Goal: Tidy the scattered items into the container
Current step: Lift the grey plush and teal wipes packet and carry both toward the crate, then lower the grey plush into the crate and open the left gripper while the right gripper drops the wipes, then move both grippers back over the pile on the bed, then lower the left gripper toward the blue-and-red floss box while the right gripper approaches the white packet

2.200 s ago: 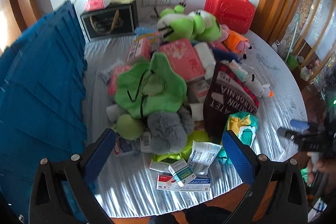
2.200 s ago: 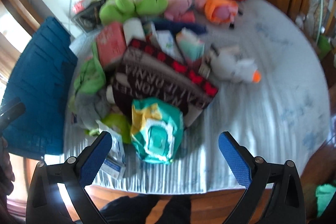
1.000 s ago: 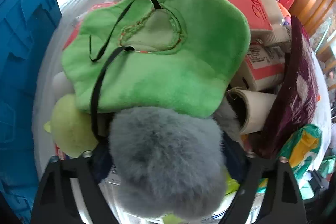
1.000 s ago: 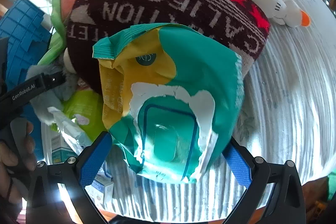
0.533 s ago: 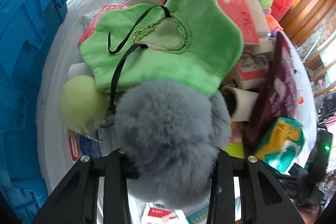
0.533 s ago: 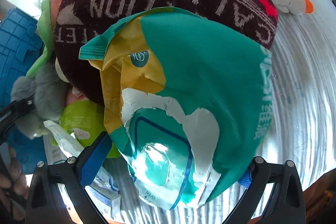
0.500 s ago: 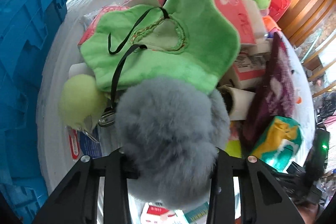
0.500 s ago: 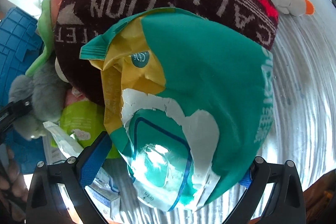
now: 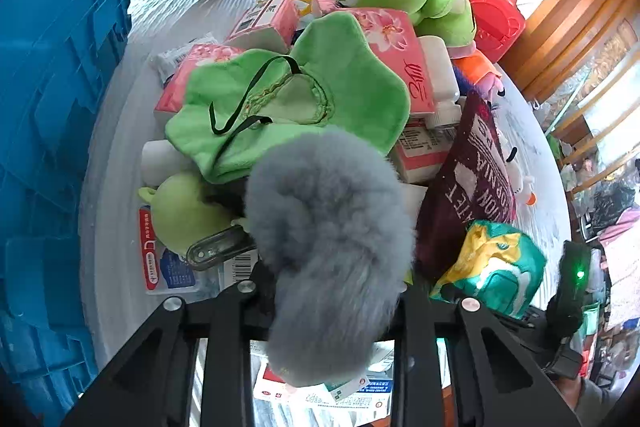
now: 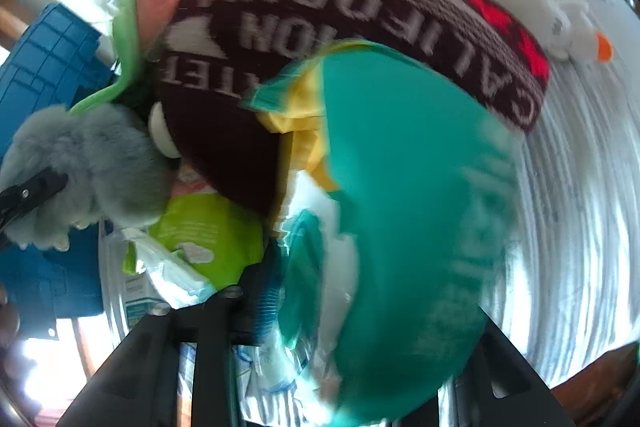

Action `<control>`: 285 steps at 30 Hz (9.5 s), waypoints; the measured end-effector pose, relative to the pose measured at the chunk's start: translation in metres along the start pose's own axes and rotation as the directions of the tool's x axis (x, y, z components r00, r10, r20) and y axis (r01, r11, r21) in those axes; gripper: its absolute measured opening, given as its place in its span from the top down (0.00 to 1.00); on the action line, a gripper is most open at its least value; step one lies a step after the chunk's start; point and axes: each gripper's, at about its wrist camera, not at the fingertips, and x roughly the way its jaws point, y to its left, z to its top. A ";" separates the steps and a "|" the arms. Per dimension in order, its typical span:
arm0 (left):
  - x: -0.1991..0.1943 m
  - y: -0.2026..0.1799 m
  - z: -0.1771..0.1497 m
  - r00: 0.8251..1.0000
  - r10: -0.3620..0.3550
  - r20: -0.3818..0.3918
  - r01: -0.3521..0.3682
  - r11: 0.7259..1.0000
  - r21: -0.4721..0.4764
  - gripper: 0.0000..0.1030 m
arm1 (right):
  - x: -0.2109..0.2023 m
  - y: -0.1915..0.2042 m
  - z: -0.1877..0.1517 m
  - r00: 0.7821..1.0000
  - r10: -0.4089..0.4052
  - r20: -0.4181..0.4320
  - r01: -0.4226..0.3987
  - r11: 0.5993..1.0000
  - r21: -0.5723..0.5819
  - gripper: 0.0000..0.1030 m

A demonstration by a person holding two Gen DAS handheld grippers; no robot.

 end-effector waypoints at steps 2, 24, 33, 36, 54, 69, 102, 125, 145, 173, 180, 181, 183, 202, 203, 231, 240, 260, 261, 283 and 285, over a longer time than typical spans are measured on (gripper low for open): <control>-0.002 0.003 -0.001 1.000 -0.002 0.000 0.002 1.000 -0.004 0.76 | -0.004 0.001 -0.001 1.000 0.005 0.005 -0.005 1.000 -0.006 0.74; -0.063 -0.013 0.006 0.993 -0.087 0.076 0.087 0.996 0.012 0.81 | -0.072 -0.001 0.035 0.997 0.017 0.082 -0.018 1.000 0.012 0.75; -0.084 -0.027 0.016 0.991 -0.063 0.117 0.059 0.998 0.035 0.81 | -0.126 -0.013 0.043 0.990 -0.057 0.125 0.058 0.998 -0.007 0.75; -0.095 -0.036 0.020 0.990 -0.042 0.136 0.036 0.998 0.049 0.81 | -0.148 -0.010 0.048 0.985 -0.076 0.152 0.080 0.997 -0.019 0.75; -0.152 -0.061 0.030 0.967 0.112 0.231 -0.125 0.991 0.046 0.81 | -0.267 0.003 0.050 0.959 -0.052 0.280 0.067 0.997 -0.045 0.75; -0.188 -0.075 0.035 0.934 0.226 0.278 -0.253 0.965 0.067 0.81 | -0.316 0.007 0.062 0.935 -0.035 0.354 0.062 0.996 -0.064 0.75; -0.214 -0.091 0.042 0.904 0.271 0.331 -0.303 0.952 0.050 0.81 | -0.334 0.012 0.080 0.922 0.058 0.382 -0.002 0.989 -0.147 0.75; -0.329 0.003 0.058 0.850 0.161 0.502 -0.196 0.980 0.017 0.81 | -0.321 0.146 0.077 0.918 0.136 0.373 -0.028 0.959 -0.281 0.75; -0.390 0.193 0.066 0.833 0.220 0.507 -0.223 0.973 -0.055 0.81 | -0.270 0.344 0.076 0.915 0.240 0.325 -0.090 0.906 -0.415 0.75; -0.405 0.325 0.027 0.829 0.361 0.427 -0.300 0.932 -0.205 0.81 | -0.206 0.493 0.045 0.930 0.351 0.113 -0.215 0.766 -0.605 0.75; -0.402 0.334 0.024 0.832 0.367 0.415 -0.300 0.928 -0.219 0.81 | -0.191 0.501 0.040 0.937 0.340 0.084 -0.220 0.757 -0.615 0.75; -0.402 0.335 0.024 0.832 0.368 0.415 -0.300 0.928 -0.220 0.81 | -0.187 0.520 0.040 0.937 0.339 0.081 -0.220 0.755 -0.617 0.75; -0.403 0.336 0.024 0.831 0.369 0.416 -0.300 0.927 -0.223 0.81 | -0.185 0.533 0.040 0.938 0.339 0.077 -0.221 0.753 -0.620 0.75; -0.418 0.345 0.021 0.767 0.450 0.458 -0.352 0.891 -0.286 0.00 | -0.181 0.542 0.038 0.939 0.327 0.104 -0.192 0.752 -0.630 0.01; -0.419 0.345 0.022 0.766 0.450 0.459 -0.353 0.891 -0.284 0.00 | -0.181 0.541 0.038 0.939 0.326 0.107 -0.190 0.755 -0.627 0.01; -0.373 0.251 0.052 0.847 0.204 0.491 -0.214 0.976 -0.037 0.00 | -0.232 0.416 0.048 0.932 0.186 0.311 -0.057 0.923 -0.379 0.01; -0.345 0.140 0.057 0.866 0.148 0.478 -0.201 0.978 0.062 0.00 | -0.267 0.292 0.049 0.919 0.110 0.379 -0.024 0.974 -0.224 0.01; -0.271 -0.026 0.047 0.809 0.353 0.470 -0.367 0.928 -0.064 0.00 | -0.275 0.055 0.073 0.946 0.149 0.288 -0.099 0.979 -0.180 0.01; -0.263 -0.027 0.044 0.812 0.353 0.465 -0.366 0.928 -0.067 0.00 | -0.271 0.050 0.072 0.949 0.147 0.280 -0.095 0.977 -0.189 0.01; 0.015 0.060 -0.022 0.921 0.366 0.133 -0.359 0.930 -0.076 0.10 | -0.148 0.017 0.012 1.000 -0.002 -0.024 -0.005 0.962 -0.271 0.01; 0.028 0.070 -0.022 0.929 0.352 0.119 -0.344 0.936 -0.078 0.12 | -0.141 0.017 0.008 0.999 -0.010 -0.039 -0.001 0.964 -0.265 0.01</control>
